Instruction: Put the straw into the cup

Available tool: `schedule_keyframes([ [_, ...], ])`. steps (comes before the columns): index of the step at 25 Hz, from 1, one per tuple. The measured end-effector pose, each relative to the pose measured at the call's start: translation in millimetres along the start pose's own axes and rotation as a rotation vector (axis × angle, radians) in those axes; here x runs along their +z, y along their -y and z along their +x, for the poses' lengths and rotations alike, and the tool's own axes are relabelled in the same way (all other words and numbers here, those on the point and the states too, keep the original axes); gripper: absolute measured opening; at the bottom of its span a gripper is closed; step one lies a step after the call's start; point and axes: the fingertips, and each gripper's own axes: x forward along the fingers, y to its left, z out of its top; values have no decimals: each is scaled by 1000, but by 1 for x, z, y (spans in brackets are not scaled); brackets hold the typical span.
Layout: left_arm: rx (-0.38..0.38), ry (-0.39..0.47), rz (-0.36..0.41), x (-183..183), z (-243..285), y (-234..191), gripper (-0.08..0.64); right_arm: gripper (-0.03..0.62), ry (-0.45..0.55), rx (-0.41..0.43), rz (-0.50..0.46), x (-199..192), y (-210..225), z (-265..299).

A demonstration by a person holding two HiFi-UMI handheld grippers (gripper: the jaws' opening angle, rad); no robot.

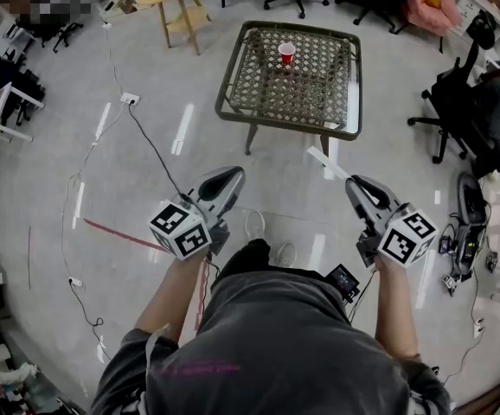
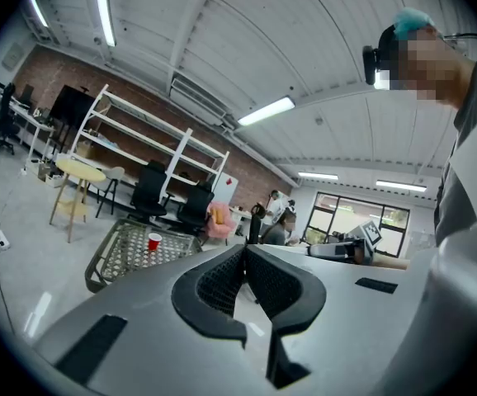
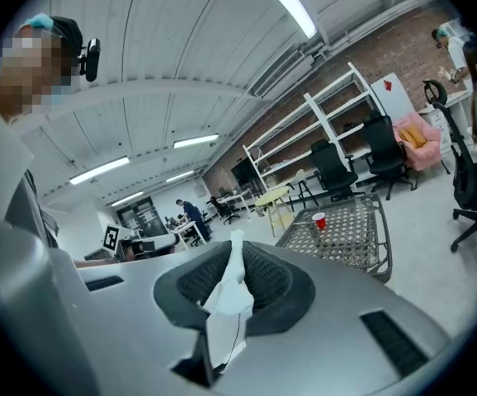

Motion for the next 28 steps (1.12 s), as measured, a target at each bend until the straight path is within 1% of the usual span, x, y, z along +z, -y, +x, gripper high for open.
schedule_keyframes([
  [11, 0, -2, -16, 14, 21, -49, 18, 44, -12, -29, 8, 15, 25, 35],
  [13, -1, -2, -20, 19, 27, -65, 18, 45, -18, -37, 19, 16, 33, 50],
  [17, 0, -13, -38, 34, 40, -110, 18, 44, -32, -49, 42, 27, 47, 93],
  [22, -1, -20, -39, 36, 46, -119, 18, 46, -44, -49, 37, 29, 51, 104],
  [28, -15, -18, -43, 48, 63, -149, 18, 44, -49, -61, 37, 40, 62, 134],
])
